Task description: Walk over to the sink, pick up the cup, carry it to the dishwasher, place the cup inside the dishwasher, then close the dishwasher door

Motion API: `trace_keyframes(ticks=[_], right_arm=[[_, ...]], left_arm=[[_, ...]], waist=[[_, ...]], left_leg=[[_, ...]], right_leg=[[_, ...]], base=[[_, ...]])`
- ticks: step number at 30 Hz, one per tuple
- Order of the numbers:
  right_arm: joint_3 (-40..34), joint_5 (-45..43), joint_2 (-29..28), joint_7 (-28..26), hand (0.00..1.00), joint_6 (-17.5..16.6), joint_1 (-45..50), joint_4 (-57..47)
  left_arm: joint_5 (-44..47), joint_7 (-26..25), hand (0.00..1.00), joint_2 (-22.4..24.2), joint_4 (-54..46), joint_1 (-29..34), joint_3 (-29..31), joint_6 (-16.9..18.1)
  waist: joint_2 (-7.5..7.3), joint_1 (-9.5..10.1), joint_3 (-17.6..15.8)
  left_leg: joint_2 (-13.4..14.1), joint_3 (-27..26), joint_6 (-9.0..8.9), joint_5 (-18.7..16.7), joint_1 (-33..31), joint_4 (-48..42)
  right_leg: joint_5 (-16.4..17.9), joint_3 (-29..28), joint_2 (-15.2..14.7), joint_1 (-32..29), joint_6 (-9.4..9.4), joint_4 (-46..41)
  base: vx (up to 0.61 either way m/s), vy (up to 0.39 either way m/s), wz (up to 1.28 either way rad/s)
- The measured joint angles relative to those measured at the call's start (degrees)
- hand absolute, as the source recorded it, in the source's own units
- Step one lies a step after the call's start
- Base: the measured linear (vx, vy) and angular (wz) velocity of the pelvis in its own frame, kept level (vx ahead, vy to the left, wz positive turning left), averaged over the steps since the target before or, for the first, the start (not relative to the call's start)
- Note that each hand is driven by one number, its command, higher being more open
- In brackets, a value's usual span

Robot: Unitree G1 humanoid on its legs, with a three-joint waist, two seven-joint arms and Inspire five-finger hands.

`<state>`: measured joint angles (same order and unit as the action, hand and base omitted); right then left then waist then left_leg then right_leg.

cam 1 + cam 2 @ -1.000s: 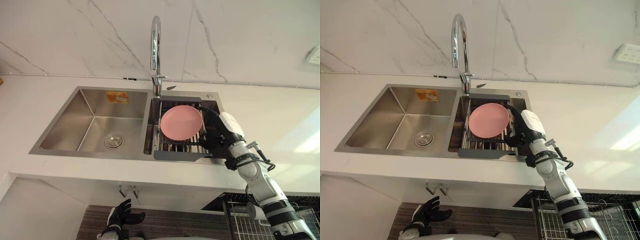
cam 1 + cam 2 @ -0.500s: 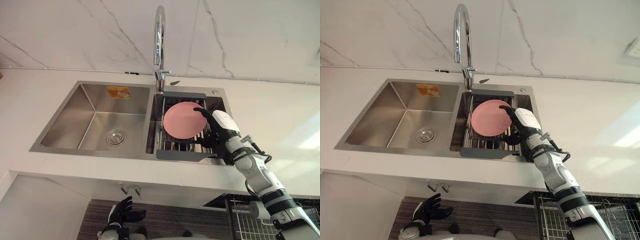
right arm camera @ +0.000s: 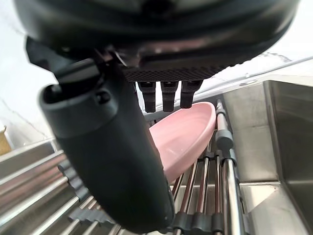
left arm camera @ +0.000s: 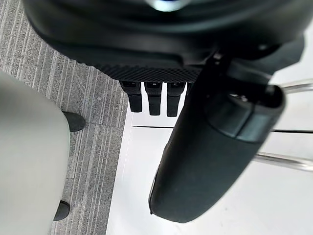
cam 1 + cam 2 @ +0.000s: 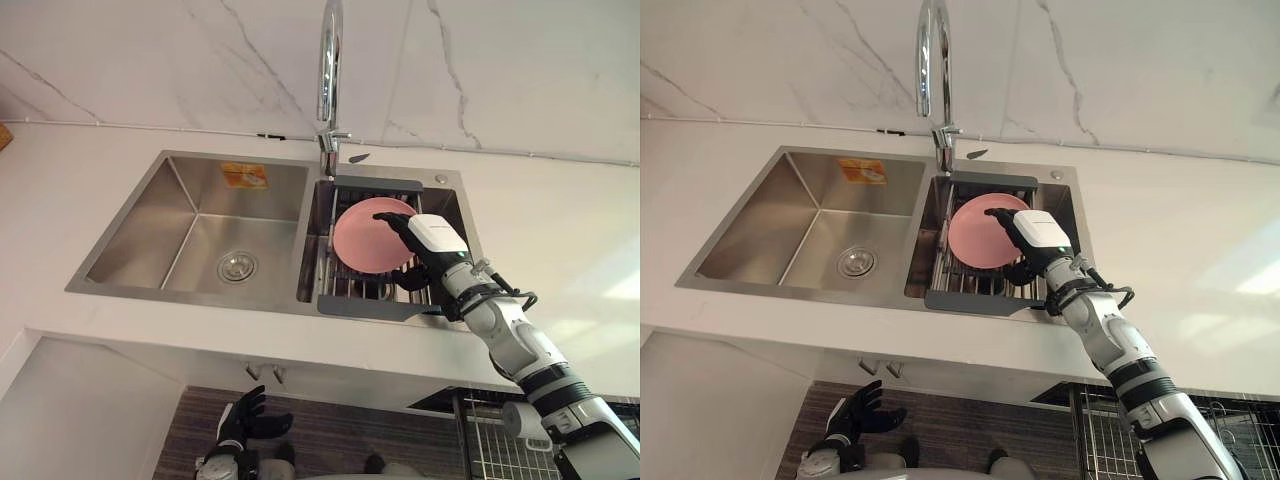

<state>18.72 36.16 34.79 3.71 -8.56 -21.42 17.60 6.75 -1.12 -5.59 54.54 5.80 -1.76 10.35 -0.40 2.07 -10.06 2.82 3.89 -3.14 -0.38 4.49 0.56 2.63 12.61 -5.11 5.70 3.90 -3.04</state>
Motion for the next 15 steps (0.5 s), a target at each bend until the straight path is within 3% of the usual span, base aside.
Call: trace_keyframes(ticks=[15], right_arm=[[1.99, 4.83, 1.6, 0.04, 0.9, 0.79, -3.74, 4.34]], left_arm=[[0.28, -0.2, 0.9, -0.08, -0.52, 0.0, -0.37, 0.1]], waist=[[0.03, 0.3, -0.35]], left_leg=[[-0.12, 0.27, -0.03, -0.05, -1.34, -0.73]], right_leg=[[-0.01, 0.18, -0.11, -0.83, -0.01, -0.18]], base=[[-0.01, -0.002, 0.01]])
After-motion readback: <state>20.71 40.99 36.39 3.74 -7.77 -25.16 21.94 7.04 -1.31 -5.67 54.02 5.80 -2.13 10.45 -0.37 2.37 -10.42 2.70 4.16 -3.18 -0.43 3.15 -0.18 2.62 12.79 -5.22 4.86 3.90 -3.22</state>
